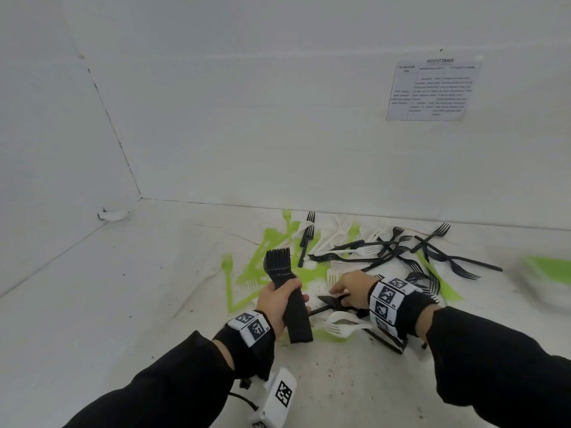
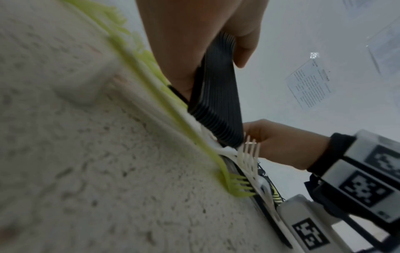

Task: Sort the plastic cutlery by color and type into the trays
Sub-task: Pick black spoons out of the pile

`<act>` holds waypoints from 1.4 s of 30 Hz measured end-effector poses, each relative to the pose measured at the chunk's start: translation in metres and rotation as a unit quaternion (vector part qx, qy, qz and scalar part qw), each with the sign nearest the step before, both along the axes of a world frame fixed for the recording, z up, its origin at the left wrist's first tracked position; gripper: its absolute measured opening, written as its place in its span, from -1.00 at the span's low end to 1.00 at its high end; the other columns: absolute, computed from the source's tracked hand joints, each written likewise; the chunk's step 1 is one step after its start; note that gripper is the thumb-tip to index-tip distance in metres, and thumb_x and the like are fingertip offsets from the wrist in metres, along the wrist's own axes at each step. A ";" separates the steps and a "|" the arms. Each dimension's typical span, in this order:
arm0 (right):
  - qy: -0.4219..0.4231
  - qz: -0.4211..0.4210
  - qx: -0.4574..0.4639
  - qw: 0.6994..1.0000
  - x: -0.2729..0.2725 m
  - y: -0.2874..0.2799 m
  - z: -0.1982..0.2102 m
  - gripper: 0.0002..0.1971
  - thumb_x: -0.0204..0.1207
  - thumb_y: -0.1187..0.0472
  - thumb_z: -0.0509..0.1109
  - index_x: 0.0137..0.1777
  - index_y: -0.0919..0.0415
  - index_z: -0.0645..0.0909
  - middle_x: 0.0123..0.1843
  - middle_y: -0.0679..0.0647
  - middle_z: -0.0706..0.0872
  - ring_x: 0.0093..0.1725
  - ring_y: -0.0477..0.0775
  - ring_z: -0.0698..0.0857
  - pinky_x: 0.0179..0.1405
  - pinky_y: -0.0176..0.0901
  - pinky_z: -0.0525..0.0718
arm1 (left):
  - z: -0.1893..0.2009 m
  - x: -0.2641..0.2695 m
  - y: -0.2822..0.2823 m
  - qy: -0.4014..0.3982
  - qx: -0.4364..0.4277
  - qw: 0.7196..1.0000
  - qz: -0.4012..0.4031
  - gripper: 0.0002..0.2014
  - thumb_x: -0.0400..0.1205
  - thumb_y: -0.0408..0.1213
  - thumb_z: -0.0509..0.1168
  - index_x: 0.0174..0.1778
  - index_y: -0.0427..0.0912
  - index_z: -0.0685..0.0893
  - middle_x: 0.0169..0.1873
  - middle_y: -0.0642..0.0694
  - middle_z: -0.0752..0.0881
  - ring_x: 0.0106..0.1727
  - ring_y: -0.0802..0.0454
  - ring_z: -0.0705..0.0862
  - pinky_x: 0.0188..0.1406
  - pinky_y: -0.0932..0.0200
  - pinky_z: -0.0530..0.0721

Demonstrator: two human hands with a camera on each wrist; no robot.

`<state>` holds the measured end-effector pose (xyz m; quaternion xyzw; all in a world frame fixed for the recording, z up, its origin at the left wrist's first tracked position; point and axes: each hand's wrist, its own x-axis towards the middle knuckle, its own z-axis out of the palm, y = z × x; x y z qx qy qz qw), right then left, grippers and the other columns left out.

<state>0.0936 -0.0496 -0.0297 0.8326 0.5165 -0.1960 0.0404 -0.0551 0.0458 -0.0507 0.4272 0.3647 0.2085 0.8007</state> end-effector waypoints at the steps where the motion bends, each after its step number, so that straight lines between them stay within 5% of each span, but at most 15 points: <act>1: -0.015 0.006 -0.005 1.000 0.001 0.001 -0.004 -0.61 0.61 0.30 0.24 0.43 0.11 0.53 0.43 0.14 0.53 0.42 0.13 0.50 0.36 -0.19 0.43 | -0.001 -0.001 -0.001 0.001 0.002 1.000 -0.003 -0.93 0.59 -0.47 0.32 -0.10 -0.31 0.54 -0.31 -0.21 0.59 -0.35 -0.11 0.64 -0.49 0.07 0.70; 5: -0.031 -0.003 0.036 0.999 0.014 -0.001 -0.010 -0.57 0.56 0.43 0.22 0.37 0.07 0.55 0.38 0.11 0.46 0.40 0.13 0.47 0.38 -0.11 0.47 | -0.007 -0.001 -0.006 0.016 0.010 1.000 -0.003 -0.88 0.56 -0.56 0.32 -0.09 -0.31 0.55 -0.29 -0.23 0.62 -0.32 -0.12 0.66 -0.48 0.05 0.72; 9: -0.078 0.019 -0.012 0.997 0.017 -0.007 -0.008 -0.66 0.57 0.23 0.31 0.31 -0.08 0.57 0.32 0.02 0.52 0.35 0.09 0.52 0.30 -0.08 0.51 | -0.008 0.000 -0.009 0.017 0.017 1.000 0.001 -0.88 0.55 -0.58 0.31 -0.12 -0.31 0.56 -0.33 -0.23 0.61 -0.35 -0.11 0.64 -0.34 -0.02 0.70; 15: -0.021 -0.082 0.128 0.988 0.031 -0.010 -0.001 -0.76 0.57 0.31 0.22 0.15 0.11 0.64 0.23 0.09 0.64 0.26 0.12 0.60 0.22 -0.13 0.54 | -0.004 0.002 -0.014 0.014 0.020 1.000 0.016 -0.87 0.56 -0.57 0.31 -0.06 -0.33 0.54 -0.30 -0.24 0.60 -0.33 -0.11 0.63 -0.53 0.09 0.71; 20: 0.035 -0.153 0.344 0.926 0.051 -0.012 0.018 -0.74 0.57 0.41 0.22 0.17 0.25 0.64 0.13 0.24 0.62 0.18 0.20 0.59 0.19 -0.24 0.40 | -0.002 0.004 -0.019 0.011 0.012 0.999 0.030 -0.87 0.56 -0.56 0.32 -0.08 -0.30 0.53 -0.27 -0.24 0.59 -0.32 -0.12 0.61 -0.44 0.02 0.70; 23: 0.108 -0.220 0.466 0.850 0.063 -0.015 0.037 -0.73 0.56 0.38 0.27 0.24 0.20 0.55 0.06 0.13 0.65 0.01 0.11 0.63 0.05 -0.21 0.52 | -0.001 0.007 -0.023 0.015 0.010 0.999 0.041 -0.88 0.56 -0.53 0.33 -0.09 -0.29 0.54 -0.28 -0.25 0.60 -0.33 -0.11 0.61 -0.41 0.00 0.70; 26: 0.162 -0.205 0.546 0.796 0.069 -0.017 0.058 -0.80 0.59 0.39 0.25 0.02 0.09 0.60 -0.02 0.02 0.67 -0.05 0.01 0.64 0.02 -0.14 0.63 | 0.003 0.012 -0.027 0.006 0.005 0.999 0.051 -0.92 0.58 -0.49 0.32 -0.12 -0.29 0.54 -0.30 -0.23 0.59 -0.33 -0.12 0.61 -0.36 -0.01 0.68; 29: 0.210 -0.130 0.489 0.836 0.059 -0.014 0.071 -0.79 0.59 0.41 0.25 0.02 0.08 0.57 -0.19 -0.08 0.67 -0.25 -0.14 0.64 -0.23 -0.40 0.59 | 0.008 0.020 -0.031 -0.005 -0.001 0.999 0.032 -0.93 0.61 -0.43 0.31 -0.15 -0.32 0.55 -0.31 -0.21 0.60 -0.35 -0.09 0.62 -0.36 0.05 0.69; 33: 0.284 -0.085 0.372 0.880 0.030 -0.001 0.054 -0.82 0.54 0.40 0.34 -0.08 0.09 0.50 -0.30 -0.03 0.64 -0.47 -0.19 0.62 -0.48 -0.50 0.57 | 0.013 0.030 -0.042 -0.039 -0.039 0.998 -0.035 -0.92 0.63 -0.41 0.28 -0.08 -0.36 0.54 -0.19 -0.32 0.62 -0.38 -0.11 0.72 -0.38 0.07 0.75; 35: 0.284 -0.078 0.364 0.884 0.020 0.007 0.040 -0.80 0.50 0.42 0.37 -0.13 0.07 0.53 -0.31 -0.02 0.60 -0.45 -0.10 0.61 -0.44 -0.42 0.60 | 0.016 0.032 -0.048 -0.062 -0.060 0.995 -0.051 -0.90 0.67 -0.39 0.22 0.02 -0.36 0.54 -0.18 -0.28 0.66 -0.40 -0.14 0.75 -0.37 0.04 0.74; 39: 0.217 -0.075 0.361 0.904 0.016 0.016 0.027 -0.74 0.44 0.39 0.42 0.11 0.19 0.65 -0.29 0.01 0.60 -0.24 0.03 0.60 -0.07 -0.10 0.68 | 0.015 0.035 -0.050 -0.066 -0.077 0.995 -0.018 -0.91 0.70 -0.42 0.14 0.04 -0.35 0.51 -0.28 -0.22 0.65 -0.53 -0.08 0.69 -0.40 0.08 0.67; 42: 0.198 -0.049 0.342 0.917 0.019 0.017 0.025 -0.74 0.46 0.39 0.39 0.12 0.17 0.68 -0.22 0.00 0.61 -0.25 -0.07 0.58 -0.08 -0.25 0.60 | 0.015 0.034 -0.048 -0.048 -0.113 0.992 -0.011 -0.87 0.69 -0.35 0.11 -0.04 -0.35 0.50 -0.37 -0.19 0.59 -0.54 -0.07 0.60 -0.41 0.09 0.60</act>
